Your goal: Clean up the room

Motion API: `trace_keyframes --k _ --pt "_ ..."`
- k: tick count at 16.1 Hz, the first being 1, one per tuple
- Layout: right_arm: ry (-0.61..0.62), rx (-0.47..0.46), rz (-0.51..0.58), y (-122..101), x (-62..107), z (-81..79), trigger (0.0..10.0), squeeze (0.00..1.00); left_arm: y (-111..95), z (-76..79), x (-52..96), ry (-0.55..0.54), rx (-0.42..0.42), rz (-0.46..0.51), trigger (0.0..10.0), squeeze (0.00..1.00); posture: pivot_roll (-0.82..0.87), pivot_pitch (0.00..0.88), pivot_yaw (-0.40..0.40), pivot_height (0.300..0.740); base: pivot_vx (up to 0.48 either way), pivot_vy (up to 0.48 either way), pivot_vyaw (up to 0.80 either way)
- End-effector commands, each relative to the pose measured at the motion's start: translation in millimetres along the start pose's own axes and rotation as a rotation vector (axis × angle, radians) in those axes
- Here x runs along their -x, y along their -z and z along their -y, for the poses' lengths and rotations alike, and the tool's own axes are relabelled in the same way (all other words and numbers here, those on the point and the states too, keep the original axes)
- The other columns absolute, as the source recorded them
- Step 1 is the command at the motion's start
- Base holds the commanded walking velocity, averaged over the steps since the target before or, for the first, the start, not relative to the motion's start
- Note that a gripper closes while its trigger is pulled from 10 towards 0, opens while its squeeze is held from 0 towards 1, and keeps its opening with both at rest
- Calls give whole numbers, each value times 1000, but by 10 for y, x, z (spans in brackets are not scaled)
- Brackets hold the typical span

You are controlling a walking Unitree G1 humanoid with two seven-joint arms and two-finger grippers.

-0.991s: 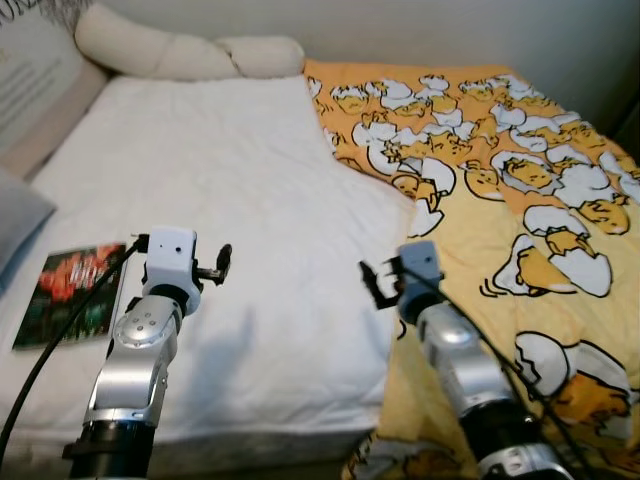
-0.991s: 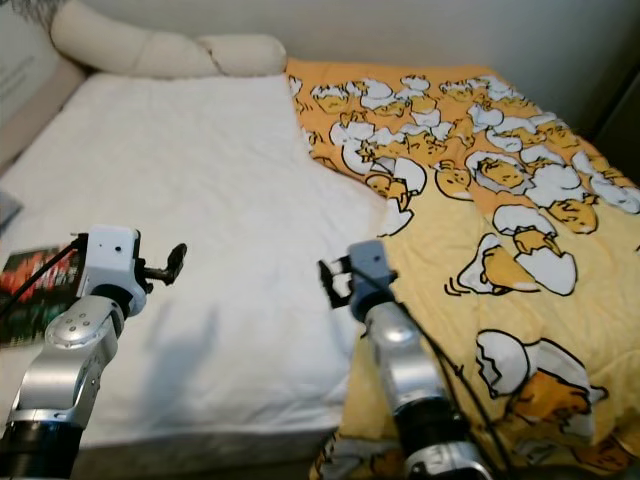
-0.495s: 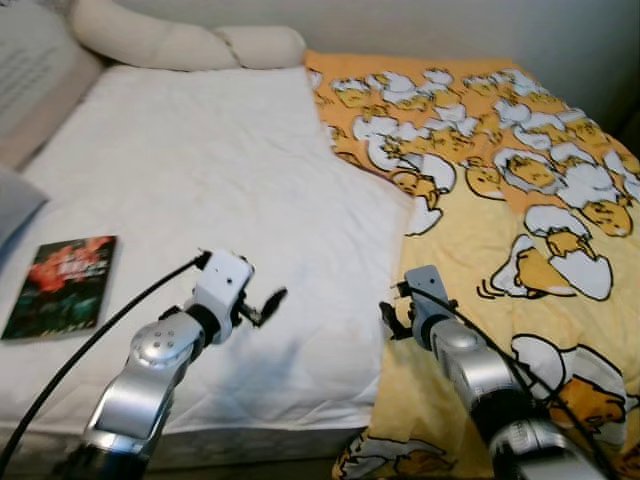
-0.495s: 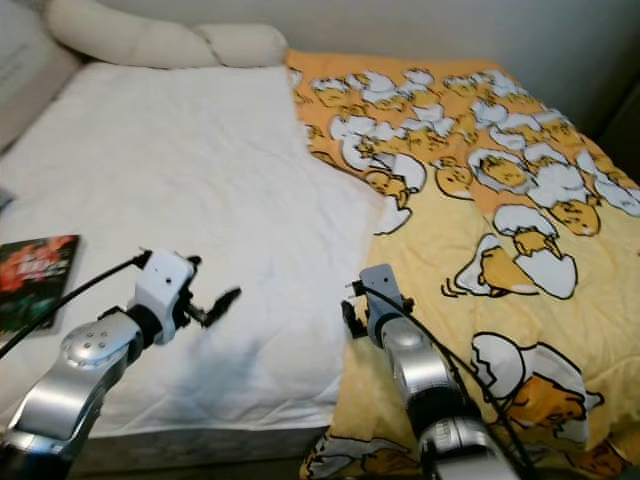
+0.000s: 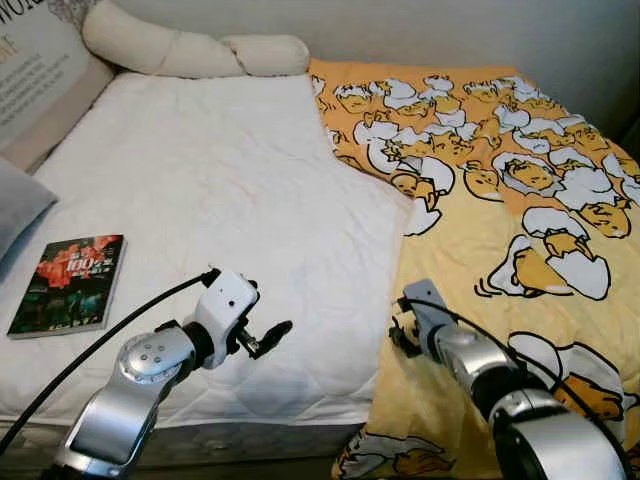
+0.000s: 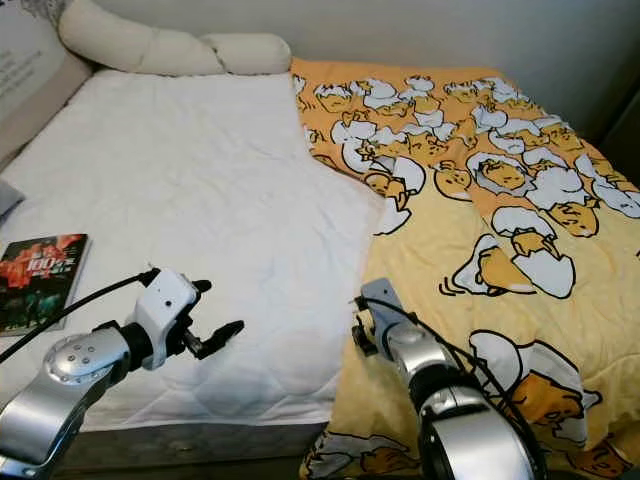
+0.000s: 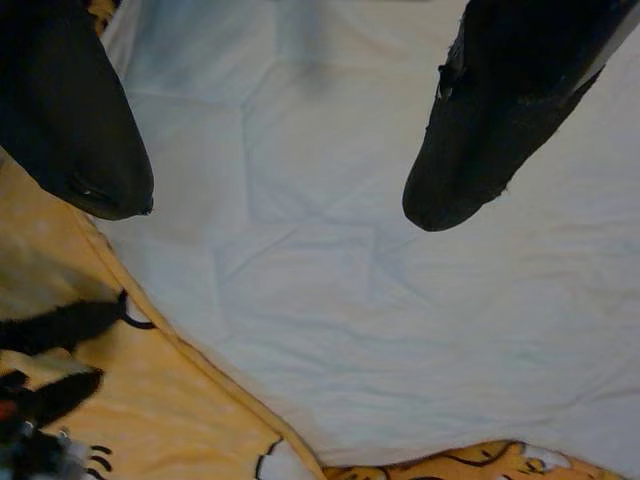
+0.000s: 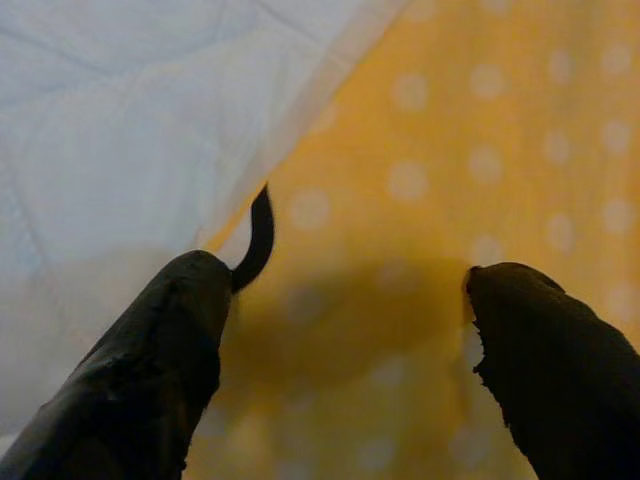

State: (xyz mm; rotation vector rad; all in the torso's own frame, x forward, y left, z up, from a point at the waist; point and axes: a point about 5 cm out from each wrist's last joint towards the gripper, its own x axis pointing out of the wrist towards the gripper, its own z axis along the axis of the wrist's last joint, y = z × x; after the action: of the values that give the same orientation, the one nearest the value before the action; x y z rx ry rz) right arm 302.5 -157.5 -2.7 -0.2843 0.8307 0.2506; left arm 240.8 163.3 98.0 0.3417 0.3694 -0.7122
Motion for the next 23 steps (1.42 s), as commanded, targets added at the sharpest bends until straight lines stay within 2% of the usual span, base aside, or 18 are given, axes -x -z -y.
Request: trace_keyframes --k 1,5,8,13,18,23 --pt "5 -8 6 -33 10 66 0 0 -17 27 15 24 -10 -8 10000 0 82 0 -63 740 0 0 0" --pt "-30 -126 4 37 8 78 0 0 -33 49 68 67 7 -17 10000 0 101 0 -73 740 0 0 0" --pt "-18 -132 -36 188 11 101 0 0 -32 26 118 129 -14 -47 10000 0 128 0 -63 740 0 0 0" --pt "14 -179 -57 309 21 140 0 0 -9 4 192 180 -36 -95 10000 0 141 0 -9 740 0 0 0" --pt "35 -235 -57 402 31 167 0 0 3 -14 270 229 -46 -132 10000 0 156 0 14 740 0 0 0" --pt "22 -259 -37 425 45 209 0 0 23 -1 281 248 -27 -141 10000 0 147 0 12 740 0 0 0"
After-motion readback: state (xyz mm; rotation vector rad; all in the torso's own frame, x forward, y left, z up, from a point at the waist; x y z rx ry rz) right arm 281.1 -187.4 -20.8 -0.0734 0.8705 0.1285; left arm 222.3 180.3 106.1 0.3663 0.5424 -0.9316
